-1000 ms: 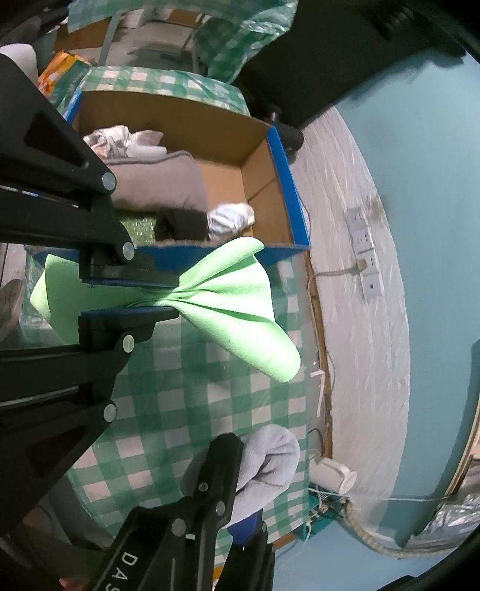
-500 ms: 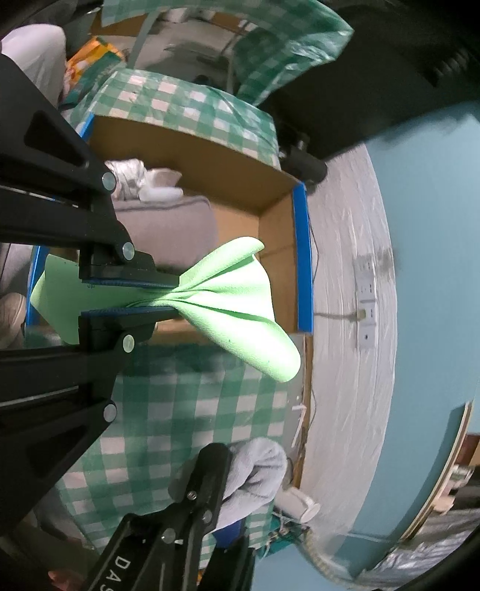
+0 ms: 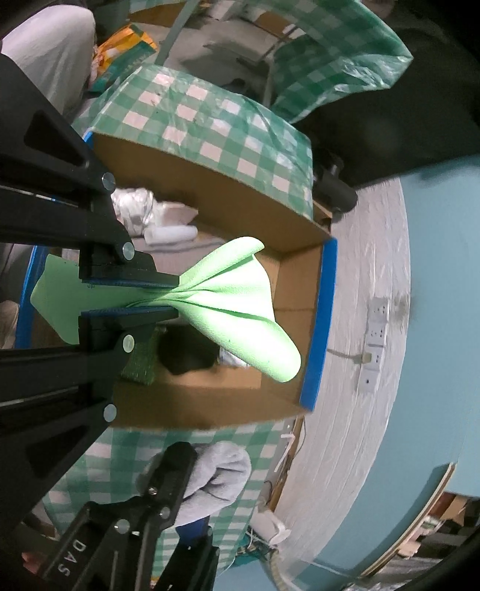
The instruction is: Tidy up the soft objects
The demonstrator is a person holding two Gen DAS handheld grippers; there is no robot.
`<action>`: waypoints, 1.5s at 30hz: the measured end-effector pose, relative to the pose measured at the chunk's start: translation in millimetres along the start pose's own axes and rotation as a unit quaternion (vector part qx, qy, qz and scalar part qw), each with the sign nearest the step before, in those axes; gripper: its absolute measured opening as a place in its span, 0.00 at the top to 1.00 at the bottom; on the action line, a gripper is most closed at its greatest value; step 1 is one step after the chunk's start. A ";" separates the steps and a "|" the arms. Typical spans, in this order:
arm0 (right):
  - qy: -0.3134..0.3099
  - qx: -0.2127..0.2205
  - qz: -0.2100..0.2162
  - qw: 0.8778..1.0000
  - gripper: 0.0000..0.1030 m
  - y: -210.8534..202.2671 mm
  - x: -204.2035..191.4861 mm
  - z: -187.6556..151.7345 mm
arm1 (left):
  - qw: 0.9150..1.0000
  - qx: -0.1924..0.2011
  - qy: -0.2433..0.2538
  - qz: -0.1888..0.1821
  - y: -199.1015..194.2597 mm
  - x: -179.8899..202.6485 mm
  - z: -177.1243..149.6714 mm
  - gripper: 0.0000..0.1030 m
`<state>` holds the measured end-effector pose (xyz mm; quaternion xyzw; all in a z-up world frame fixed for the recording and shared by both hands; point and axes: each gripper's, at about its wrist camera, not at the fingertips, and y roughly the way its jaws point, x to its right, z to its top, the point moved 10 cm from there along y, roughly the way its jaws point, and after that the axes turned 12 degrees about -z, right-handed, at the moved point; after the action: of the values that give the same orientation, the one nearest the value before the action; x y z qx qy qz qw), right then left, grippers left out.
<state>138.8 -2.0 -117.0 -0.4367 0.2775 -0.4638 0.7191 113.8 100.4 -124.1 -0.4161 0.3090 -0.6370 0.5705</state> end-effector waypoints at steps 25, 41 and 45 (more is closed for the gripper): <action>0.004 -0.009 0.008 1.000 0.46 26.3 -21.0 9.4 | 0.999 0.008 -0.044 0.013 -3.4 -33.7 1.7 0.32; 0.046 0.042 -0.023 0.998 0.30 -34.0 19.8 5.6 | 0.999 0.029 0.001 0.018 -42.3 2.9 8.2 0.08; 0.058 0.051 -0.027 0.997 0.29 -47.5 32.1 2.1 | 0.999 0.026 0.022 0.033 -45.9 16.7 5.1 0.07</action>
<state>133.7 -39.4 -73.8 -0.3786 0.2830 -0.5213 0.7105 96.7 91.6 -79.0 -0.3764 0.3183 -0.6347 0.5952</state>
